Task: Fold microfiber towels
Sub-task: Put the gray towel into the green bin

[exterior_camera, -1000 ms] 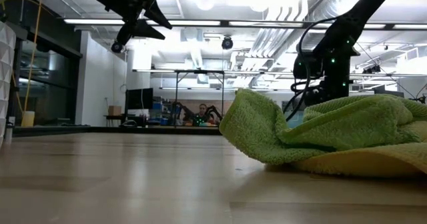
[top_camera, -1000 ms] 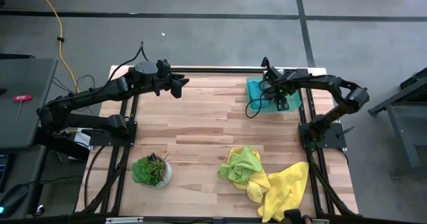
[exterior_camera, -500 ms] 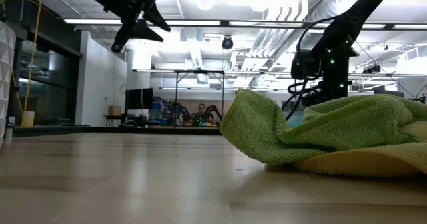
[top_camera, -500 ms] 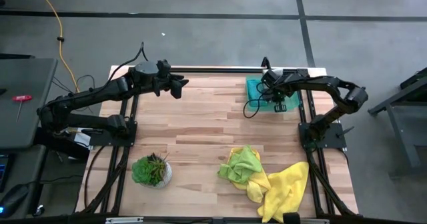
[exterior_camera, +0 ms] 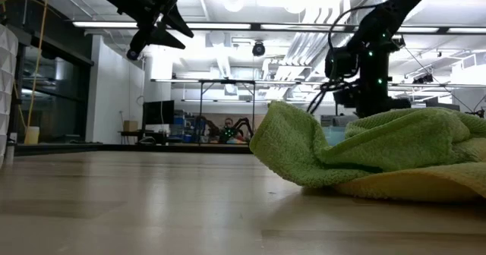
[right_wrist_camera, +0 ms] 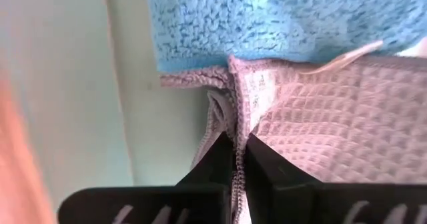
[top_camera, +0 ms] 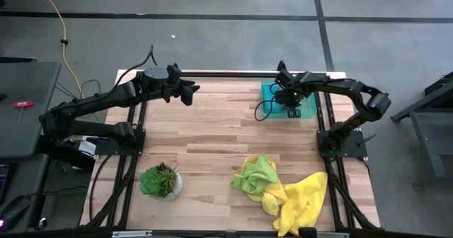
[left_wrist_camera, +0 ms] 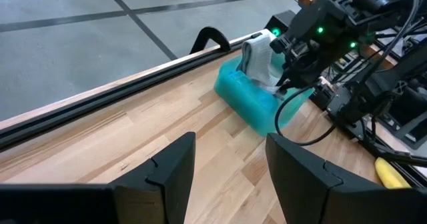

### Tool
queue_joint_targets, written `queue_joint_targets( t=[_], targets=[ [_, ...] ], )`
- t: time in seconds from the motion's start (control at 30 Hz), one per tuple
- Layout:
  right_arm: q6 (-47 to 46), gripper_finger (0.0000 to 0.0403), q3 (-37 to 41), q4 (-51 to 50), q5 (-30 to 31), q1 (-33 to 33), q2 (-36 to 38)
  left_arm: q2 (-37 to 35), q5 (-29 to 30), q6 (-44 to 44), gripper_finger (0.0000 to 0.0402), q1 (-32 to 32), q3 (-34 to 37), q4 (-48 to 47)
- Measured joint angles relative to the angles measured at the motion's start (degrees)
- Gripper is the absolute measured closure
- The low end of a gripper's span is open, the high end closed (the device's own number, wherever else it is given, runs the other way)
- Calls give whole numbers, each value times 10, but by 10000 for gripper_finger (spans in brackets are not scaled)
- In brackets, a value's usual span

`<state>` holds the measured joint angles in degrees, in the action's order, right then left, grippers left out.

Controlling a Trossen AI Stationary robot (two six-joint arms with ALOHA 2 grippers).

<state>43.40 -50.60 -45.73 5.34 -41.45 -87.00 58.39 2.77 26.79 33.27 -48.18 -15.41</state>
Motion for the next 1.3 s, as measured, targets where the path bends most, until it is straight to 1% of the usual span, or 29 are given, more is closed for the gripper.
queue_joint_targets(
  t=[0.17, 0.33, 0.47, 0.57, 0.7, 1.03, 1.2, 1.3],
  targets=[
    [-2, 402, -24, -37, -4, 0, 0, 0, 0, -8, 227, 0, 0, 0],
    [-14, 402, -46, -64, 9, 0, 0, 0, -2, -15, 227, 0, 0, 0],
    [-1, 402, -61, -79, 21, 0, 0, 0, -2, -15, 227, 0, 0, 0],
    [27, 402, -63, -109, 19, 0, 0, 0, -2, -15, 227, 0, 0, 0],
    [31, 403, -49, -127, 18, 0, 1, 0, -2, -15, 227, 0, 0, 0],
    [51, 403, -44, -140, -34, 29, 1, 0, -2, -2, 227, 0, 0, 1],
    [51, 403, -44, -175, -37, 34, 4, 0, -2, 0, 227, 0, 0, 1],
    [51, 403, -44, -182, -37, 33, 20, 0, -2, -4, 227, 0, 0, 1]
  ],
)
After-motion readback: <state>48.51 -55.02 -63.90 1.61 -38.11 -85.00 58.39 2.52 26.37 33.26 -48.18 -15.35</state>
